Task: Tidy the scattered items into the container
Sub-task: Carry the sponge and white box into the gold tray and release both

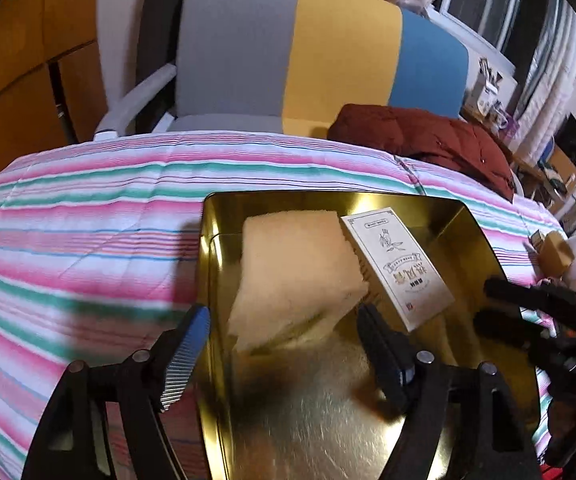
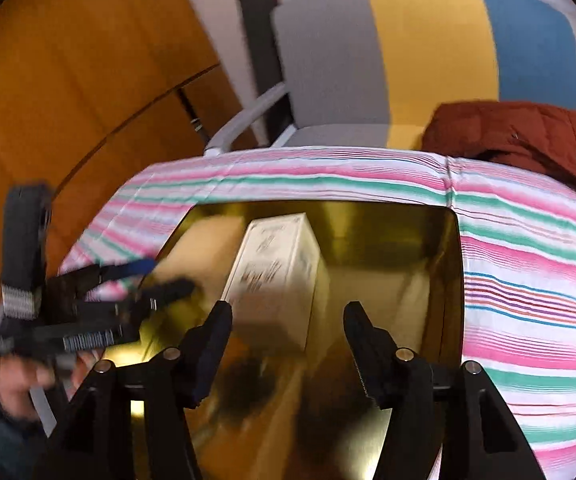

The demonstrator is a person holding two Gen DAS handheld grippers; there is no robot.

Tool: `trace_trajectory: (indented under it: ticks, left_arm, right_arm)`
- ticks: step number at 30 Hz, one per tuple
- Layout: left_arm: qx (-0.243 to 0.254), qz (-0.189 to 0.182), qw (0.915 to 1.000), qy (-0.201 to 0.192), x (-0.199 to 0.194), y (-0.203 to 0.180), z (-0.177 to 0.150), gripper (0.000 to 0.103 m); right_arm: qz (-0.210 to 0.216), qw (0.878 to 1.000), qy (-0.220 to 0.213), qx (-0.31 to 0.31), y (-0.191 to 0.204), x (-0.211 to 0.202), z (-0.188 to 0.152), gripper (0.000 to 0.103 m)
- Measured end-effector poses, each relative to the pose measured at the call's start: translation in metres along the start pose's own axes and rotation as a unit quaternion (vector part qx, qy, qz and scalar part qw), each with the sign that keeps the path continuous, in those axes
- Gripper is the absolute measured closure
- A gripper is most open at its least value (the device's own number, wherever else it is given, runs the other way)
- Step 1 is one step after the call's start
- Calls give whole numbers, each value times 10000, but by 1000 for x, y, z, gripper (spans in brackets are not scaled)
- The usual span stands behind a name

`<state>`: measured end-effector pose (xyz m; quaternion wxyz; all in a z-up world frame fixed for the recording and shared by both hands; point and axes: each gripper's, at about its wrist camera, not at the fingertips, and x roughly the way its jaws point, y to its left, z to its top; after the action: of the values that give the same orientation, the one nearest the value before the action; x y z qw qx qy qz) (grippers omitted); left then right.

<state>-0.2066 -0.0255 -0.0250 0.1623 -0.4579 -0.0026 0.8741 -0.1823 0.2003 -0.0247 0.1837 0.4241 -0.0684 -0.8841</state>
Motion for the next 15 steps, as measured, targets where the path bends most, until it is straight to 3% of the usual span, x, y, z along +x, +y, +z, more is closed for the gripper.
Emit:
trace_trajectory:
  ticks: [2,4,8,15]
  left_arm:
    - [-64,-89,9999,15,-3,0,-6,37]
    - [-77,-154,9998,59,-4,-3,-12,37]
    - [-10,-218,9997,108,2,-7,-14,38]
    - [-316,-149,9992,169,21,2,-3,39]
  right_arm:
    - [18,9996,163,-245,7,2,-7,64]
    - [177,9986,362,-347,13,9,-13,71]
    - [212,9977,542,-355,19,29,-16,72]
    - [78,9985,525,-143,18,51,0,72]
